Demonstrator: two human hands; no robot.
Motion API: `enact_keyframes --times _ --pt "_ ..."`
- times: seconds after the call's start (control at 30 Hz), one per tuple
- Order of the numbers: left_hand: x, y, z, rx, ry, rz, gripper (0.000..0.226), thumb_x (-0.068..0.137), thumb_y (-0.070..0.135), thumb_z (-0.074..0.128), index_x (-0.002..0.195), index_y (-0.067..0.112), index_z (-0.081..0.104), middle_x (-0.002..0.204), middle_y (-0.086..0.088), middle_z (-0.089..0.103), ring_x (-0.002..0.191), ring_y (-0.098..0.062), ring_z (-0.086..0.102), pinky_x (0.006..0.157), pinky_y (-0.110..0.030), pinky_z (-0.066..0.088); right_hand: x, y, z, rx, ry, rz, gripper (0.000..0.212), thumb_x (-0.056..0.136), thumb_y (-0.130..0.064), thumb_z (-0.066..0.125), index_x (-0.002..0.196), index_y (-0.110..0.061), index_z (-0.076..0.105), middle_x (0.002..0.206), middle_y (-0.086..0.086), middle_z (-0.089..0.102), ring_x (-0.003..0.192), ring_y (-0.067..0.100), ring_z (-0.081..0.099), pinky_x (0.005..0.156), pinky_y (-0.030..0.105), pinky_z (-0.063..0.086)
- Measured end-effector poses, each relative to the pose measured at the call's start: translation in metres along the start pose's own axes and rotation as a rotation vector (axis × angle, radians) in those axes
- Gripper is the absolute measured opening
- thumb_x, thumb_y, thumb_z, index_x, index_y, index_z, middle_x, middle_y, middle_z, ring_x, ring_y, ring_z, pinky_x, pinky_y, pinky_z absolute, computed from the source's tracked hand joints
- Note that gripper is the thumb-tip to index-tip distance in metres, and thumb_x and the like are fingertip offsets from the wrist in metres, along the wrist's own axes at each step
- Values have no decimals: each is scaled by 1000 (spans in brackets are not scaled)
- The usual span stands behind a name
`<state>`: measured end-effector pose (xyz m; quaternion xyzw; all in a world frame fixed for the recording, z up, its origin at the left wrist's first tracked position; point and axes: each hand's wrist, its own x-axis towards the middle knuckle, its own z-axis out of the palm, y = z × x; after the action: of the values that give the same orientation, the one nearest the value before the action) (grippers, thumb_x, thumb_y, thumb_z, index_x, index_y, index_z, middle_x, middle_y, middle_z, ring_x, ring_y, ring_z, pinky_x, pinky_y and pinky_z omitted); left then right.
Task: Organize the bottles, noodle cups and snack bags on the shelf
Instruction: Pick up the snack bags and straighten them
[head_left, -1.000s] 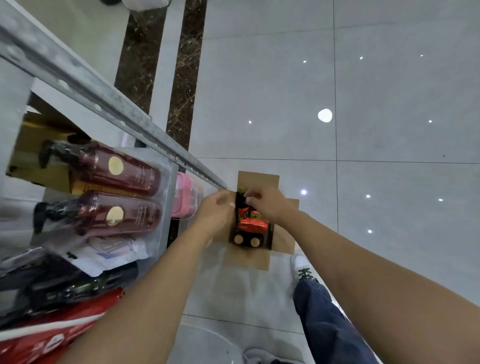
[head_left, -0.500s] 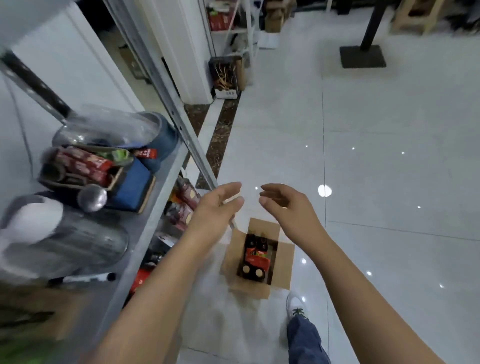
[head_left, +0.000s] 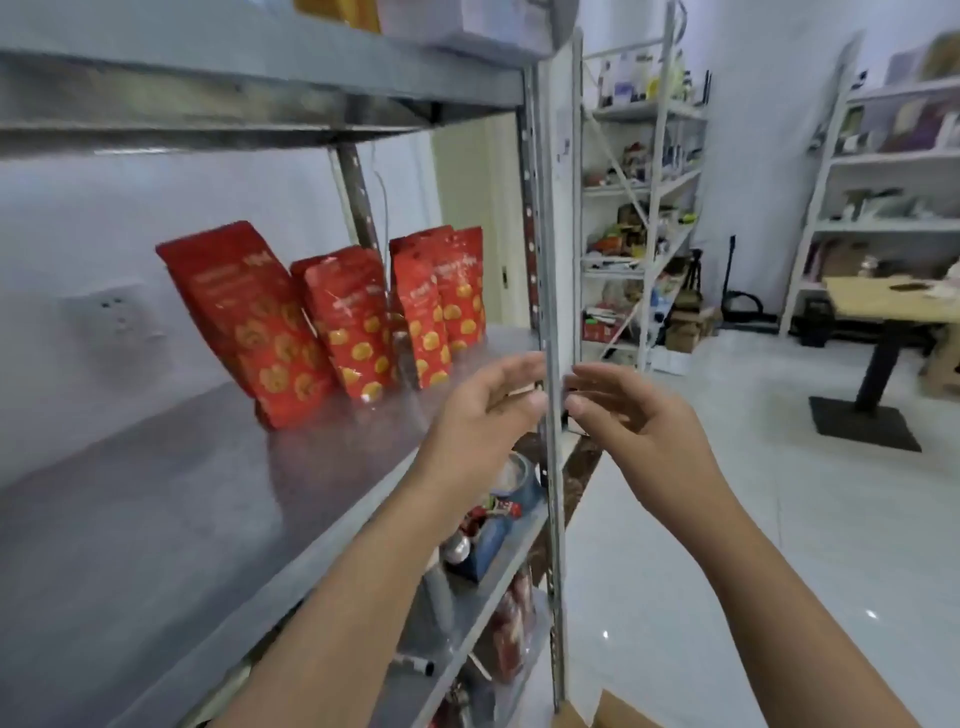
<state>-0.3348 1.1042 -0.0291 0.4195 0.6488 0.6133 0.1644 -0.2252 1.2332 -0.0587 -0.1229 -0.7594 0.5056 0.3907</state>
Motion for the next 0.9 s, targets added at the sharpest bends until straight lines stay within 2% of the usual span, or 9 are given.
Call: enact_keyframes --times 0.13,0.27,0.33,0.43,0.5,0.63,0.73,0.8,0.9 --pt "-20 31 -39 36 46 57 32 100 12 58 127 28 61 133 11 63 122 1 58 103 -21 48 6 -40 29 58 -78 -132 26 88 -26 71 114 -31 69 105 -16 74 102 1 68 83 17 55" --pt "-37 45 -72 91 124 70 37 100 7 57 133 22 58 135 8 62 120 5 58 92 -12 49 17 -61 65 118 -192 -211 29 83 -31 69 112 -34 68 107 -21 72 103 0 68 84 12 52" --pt "-41 48 -89 92 187 58 39 100 2 55 135 17 58 135 4 62 123 -2 58 92 -15 51 27 -68 85 156 -247 -237 29 83 -30 68 111 -34 67 106 -22 72 103 1 68 85 13 52" --pt "-41 50 -118 147 294 40 37 100 11 58 133 26 60 131 14 64 122 -2 59 103 -27 50 50 -77 119 194 -331 -271 32 81 -36 67 113 -35 67 109 -19 72 104 3 68 86 21 54" --pt "-39 46 -139 181 398 44 34 98 12 62 127 30 63 126 14 67 118 -1 62 102 -26 50 69 -76 146 205 -389 -273 32 82 -37 68 114 -34 68 108 -17 72 103 1 67 87 26 56" --pt "-14 24 -182 219 767 21 28 93 12 68 117 26 61 119 0 67 114 -19 64 98 -31 53 97 -58 197 223 -464 -207 32 91 -23 70 123 -22 68 113 -15 70 104 -3 65 94 27 55" --pt "18 7 -213 272 959 -137 68 85 29 78 142 22 42 139 -5 51 128 -23 52 100 -34 47 106 -38 223 185 -538 -185 32 93 -26 68 125 -22 66 112 -20 67 105 -7 62 92 20 53" --pt "38 -1 -230 277 985 -264 94 80 39 82 153 20 26 154 -10 38 139 -28 43 109 -41 42 109 -24 233 186 -587 -167 29 94 -25 68 122 -27 66 112 -19 69 106 -4 63 96 31 55" --pt "60 -13 -244 237 983 -346 106 77 41 83 156 20 16 160 -11 30 144 -30 38 114 -44 38 113 -10 234 212 -643 -160 29 94 -23 68 123 -28 66 112 -16 71 107 -3 64 97 32 54"
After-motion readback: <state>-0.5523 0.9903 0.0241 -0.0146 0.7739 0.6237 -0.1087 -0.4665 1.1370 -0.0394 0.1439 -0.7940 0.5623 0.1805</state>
